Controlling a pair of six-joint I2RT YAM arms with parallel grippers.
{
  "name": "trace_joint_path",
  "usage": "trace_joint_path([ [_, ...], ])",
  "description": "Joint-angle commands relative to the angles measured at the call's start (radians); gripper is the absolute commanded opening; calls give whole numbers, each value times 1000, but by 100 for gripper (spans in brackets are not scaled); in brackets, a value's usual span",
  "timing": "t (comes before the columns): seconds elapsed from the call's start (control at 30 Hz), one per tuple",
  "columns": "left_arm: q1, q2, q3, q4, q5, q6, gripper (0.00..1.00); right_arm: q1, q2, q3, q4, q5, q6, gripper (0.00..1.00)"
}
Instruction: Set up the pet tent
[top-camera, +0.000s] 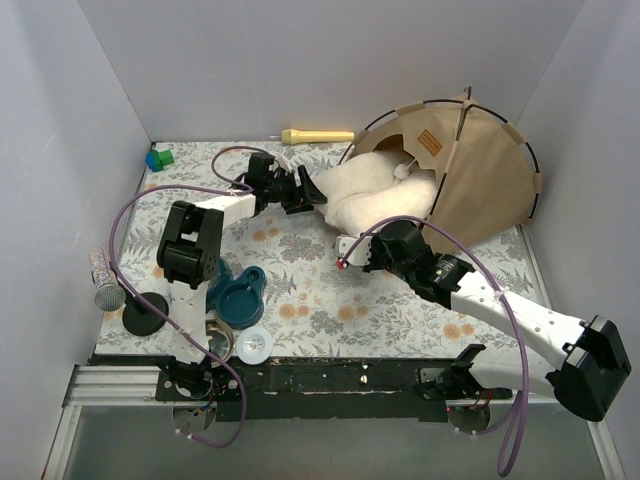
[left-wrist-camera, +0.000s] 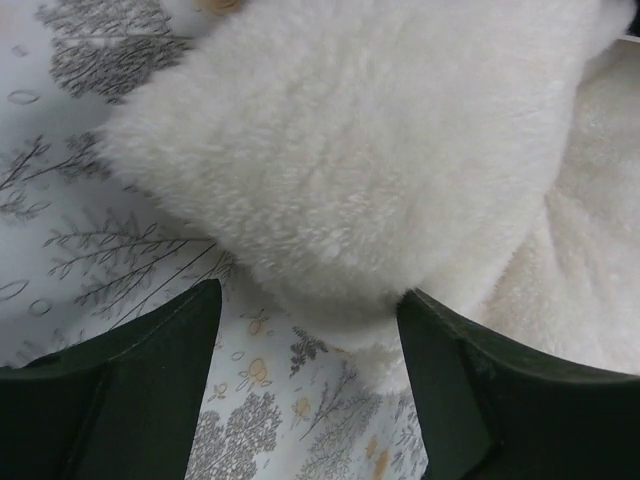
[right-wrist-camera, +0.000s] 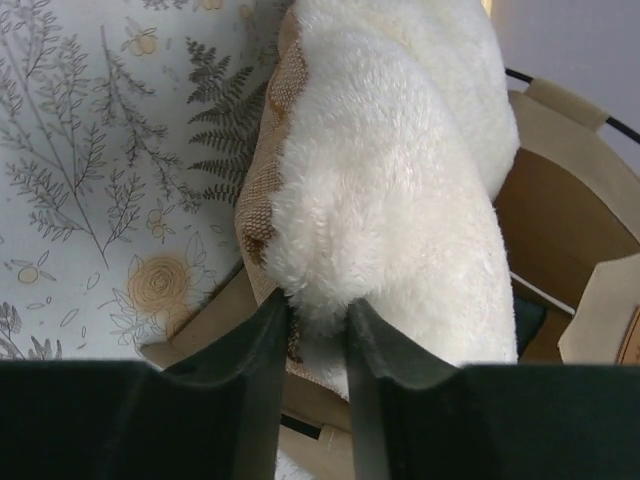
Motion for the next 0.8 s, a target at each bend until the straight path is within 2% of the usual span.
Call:
trace_joint_path([
  [0.0, -69, -38, 108, 144, 51, 53, 58, -10, 21, 9, 177, 91, -43, 24],
  [0.03, -87, -36, 131, 153, 57, 77, 48, -18, 34, 11, 203, 98, -58, 15],
  [0.07, -107, -33, 153, 161, 60, 97, 34, -31, 44, 16, 220, 114, -75, 3],
  [0.1, -119, -29, 171, 173, 62, 110, 18, -47, 58, 26, 259, 115, -81, 1],
  [0.17, -149, -7, 222, 185, 61, 139, 0, -90, 95, 52, 289, 125, -87, 1],
  [0.4, -201, 163, 417, 184, 97, 114, 0, -264, 236, 107, 467, 126, -219, 1],
  [0.57, -230, 327, 607, 156, 93, 96, 0, -353, 320, 154, 488, 141, -287, 1],
  [0.63, -238, 405, 703, 126, 91, 90, 1, -363, 340, 169, 433, 151, -290, 1],
  [0.67, -239, 445, 749, 121, 88, 84, 6, -363, 337, 184, 391, 142, -256, 6],
  [0.77, -245, 491, 822, 130, 59, 79, 29, -358, 310, 210, 259, 70, -181, 37],
])
